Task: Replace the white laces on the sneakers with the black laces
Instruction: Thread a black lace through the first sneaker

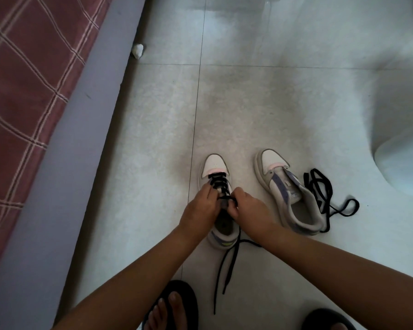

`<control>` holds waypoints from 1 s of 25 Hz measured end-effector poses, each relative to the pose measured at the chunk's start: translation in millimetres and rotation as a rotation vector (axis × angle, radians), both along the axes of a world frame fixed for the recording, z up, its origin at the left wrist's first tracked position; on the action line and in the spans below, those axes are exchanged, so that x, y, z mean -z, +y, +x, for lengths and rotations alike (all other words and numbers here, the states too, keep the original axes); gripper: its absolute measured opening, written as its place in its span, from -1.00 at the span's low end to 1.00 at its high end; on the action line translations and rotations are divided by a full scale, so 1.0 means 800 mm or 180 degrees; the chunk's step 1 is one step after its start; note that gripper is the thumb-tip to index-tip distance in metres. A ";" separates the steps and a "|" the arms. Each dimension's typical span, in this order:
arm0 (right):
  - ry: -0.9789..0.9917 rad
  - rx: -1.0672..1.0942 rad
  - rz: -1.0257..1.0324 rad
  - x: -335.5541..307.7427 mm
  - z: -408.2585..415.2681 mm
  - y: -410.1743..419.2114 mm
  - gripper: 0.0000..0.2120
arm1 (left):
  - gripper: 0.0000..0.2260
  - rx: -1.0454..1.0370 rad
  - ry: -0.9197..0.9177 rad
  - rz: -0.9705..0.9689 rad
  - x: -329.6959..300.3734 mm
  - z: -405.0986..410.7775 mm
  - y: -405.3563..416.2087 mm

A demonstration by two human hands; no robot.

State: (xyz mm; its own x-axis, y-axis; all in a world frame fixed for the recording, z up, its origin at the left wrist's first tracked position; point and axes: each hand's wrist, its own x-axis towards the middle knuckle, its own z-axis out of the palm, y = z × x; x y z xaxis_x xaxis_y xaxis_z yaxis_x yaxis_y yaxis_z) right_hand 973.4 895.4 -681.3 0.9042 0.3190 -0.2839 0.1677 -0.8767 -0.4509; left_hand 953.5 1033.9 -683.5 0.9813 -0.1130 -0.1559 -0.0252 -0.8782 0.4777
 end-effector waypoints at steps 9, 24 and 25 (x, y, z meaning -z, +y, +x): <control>0.0741 0.0083 -0.0095 -0.025 0.024 0.012 -0.81 | -0.77 -0.1077 0.0872 -0.0232 -0.022 0.013 -0.009; -0.1735 -0.0070 0.1627 -0.228 0.033 -0.045 -0.87 | -0.63 -0.0280 -0.2682 -0.0524 -0.214 0.017 0.001; -0.1886 -0.0200 0.1495 -0.236 0.037 -0.045 -0.90 | -0.64 -0.0280 -0.2791 -0.0542 -0.222 0.020 0.000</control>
State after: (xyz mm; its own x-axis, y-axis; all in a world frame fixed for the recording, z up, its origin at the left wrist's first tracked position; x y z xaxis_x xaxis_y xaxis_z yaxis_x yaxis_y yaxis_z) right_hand 1003.0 859.6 -492.9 0.8394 0.3424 0.4221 0.5414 -0.5955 -0.5936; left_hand 969.4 1033.8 -506.2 0.7460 0.0152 0.6657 -0.3782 -0.8132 0.4423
